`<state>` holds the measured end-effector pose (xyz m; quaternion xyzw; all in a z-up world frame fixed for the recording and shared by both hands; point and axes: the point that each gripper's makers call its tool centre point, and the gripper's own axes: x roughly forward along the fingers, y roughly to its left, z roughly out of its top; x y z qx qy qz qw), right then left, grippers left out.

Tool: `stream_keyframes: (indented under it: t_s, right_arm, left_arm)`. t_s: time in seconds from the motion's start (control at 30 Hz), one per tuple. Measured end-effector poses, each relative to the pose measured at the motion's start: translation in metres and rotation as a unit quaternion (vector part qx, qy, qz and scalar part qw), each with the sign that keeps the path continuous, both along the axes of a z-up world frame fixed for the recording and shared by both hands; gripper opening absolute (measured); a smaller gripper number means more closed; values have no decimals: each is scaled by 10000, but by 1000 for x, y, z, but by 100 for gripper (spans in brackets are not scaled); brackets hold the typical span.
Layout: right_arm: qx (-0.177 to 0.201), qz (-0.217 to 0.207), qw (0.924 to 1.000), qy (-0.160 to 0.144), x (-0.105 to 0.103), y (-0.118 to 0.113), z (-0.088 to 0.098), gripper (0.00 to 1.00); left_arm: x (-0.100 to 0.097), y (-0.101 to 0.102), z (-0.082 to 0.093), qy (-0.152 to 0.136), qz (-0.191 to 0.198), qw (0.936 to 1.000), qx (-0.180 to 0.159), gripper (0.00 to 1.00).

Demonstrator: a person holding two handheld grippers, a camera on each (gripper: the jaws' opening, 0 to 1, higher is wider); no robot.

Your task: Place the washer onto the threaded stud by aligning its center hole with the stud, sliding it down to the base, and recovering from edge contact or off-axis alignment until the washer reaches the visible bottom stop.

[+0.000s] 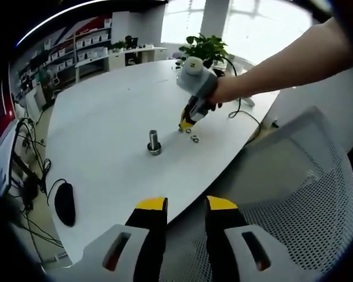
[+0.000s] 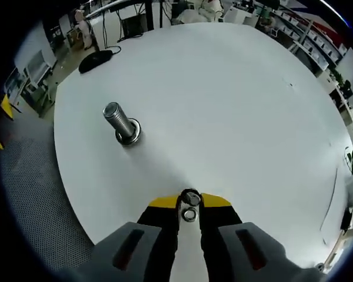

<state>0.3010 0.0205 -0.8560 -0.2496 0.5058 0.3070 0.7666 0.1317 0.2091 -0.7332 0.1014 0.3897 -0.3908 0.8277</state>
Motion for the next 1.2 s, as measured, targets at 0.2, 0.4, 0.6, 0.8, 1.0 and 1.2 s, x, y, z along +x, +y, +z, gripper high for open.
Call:
stream_keyframes:
  t_s: [0.2,0.4,0.6,0.8,1.0,1.2]
  right_arm:
    - [-62,-42,9999,84,-5,0,-9,15]
    - [-54,-70,9999,82,-5,-1,-7,16]
    - [-115,37,9999,64,-8,-6,-6,18]
    - [-213,137,9997,59,-13,-11,-5,18]
    - [-252,61,9996,121,-15,-16,-11,20]
    - [-34,-283,9995,141,-15,-16,-12,20]
  left_arm:
    - [0,0,-1,10,0,10000,29,23]
    - [-1,0,-3,56,-31,10000,56,21]
    - [-1,-1,-2,48,-66,10000,35,21]
    - [-3,-2,-2,51,-114,9999,35,21]
    - [-3,-2,-2,40,-131,9999,52,20]
    - [-4,-2,-4,97,-142,9998,85,20]
